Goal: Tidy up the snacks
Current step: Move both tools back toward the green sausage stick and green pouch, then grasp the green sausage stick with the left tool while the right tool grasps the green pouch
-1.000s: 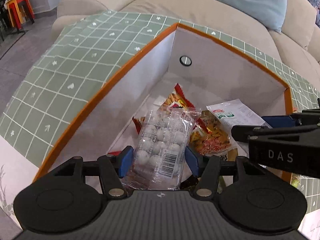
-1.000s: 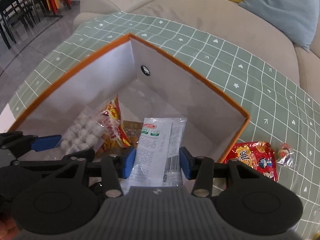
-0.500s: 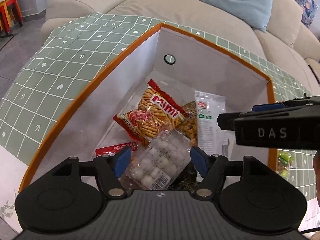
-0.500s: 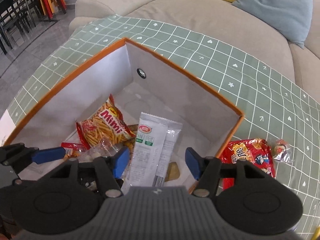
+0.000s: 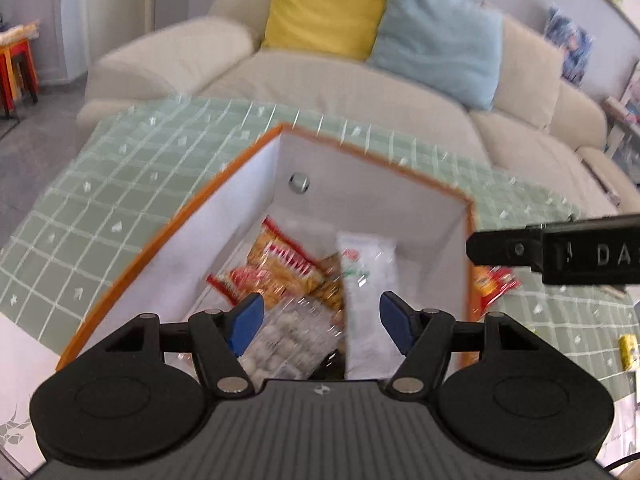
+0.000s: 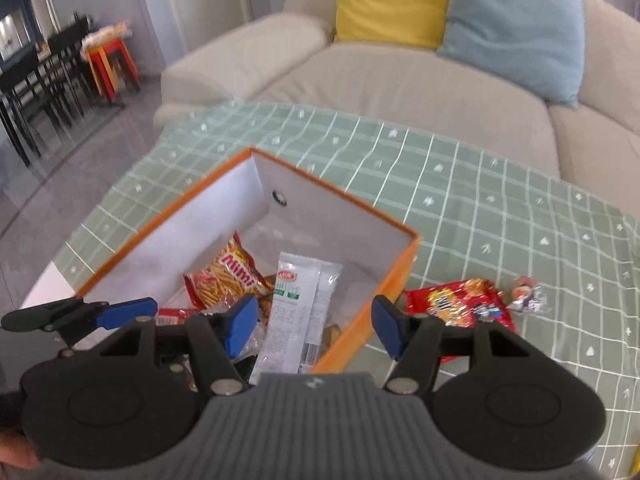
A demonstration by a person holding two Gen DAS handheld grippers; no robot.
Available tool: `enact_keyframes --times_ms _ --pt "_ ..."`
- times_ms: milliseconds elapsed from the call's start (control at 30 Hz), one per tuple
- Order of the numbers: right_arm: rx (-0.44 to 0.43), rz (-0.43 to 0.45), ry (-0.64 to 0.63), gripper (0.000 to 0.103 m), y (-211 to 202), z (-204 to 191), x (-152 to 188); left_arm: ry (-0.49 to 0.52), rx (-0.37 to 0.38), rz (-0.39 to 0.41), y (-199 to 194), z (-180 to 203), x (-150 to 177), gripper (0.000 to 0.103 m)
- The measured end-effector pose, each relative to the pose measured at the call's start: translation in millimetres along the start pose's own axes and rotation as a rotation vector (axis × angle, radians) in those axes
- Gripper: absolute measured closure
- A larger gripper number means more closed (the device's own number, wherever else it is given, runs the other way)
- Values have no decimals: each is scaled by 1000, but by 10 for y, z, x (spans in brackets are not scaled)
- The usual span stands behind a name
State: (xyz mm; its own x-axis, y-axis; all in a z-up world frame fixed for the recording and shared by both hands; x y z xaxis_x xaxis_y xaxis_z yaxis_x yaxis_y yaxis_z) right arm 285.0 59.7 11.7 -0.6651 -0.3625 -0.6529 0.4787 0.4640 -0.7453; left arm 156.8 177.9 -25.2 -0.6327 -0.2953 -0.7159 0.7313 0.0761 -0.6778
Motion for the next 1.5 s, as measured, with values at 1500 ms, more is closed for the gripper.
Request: enact_keyframes --times_ms 1500 --pt "80 118 241 51 118 1368 1460 113 131 -119 843 1437 1017 52"
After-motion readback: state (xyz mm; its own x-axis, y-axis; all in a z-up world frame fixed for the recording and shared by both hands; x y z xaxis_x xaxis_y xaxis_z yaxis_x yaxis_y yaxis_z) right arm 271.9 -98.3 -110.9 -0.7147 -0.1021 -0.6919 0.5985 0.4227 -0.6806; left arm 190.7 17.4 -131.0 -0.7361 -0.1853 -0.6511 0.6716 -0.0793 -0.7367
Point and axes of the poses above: each gripper's, at about its wrist camera, not at the fingertips, and y roughly the way its jaws point, z to its right, x to its underside, the point moved 3 cm from there along y, roughly the way its jaws point, and after that the axes turned 4 degrees about z, right-handed, at the moved point
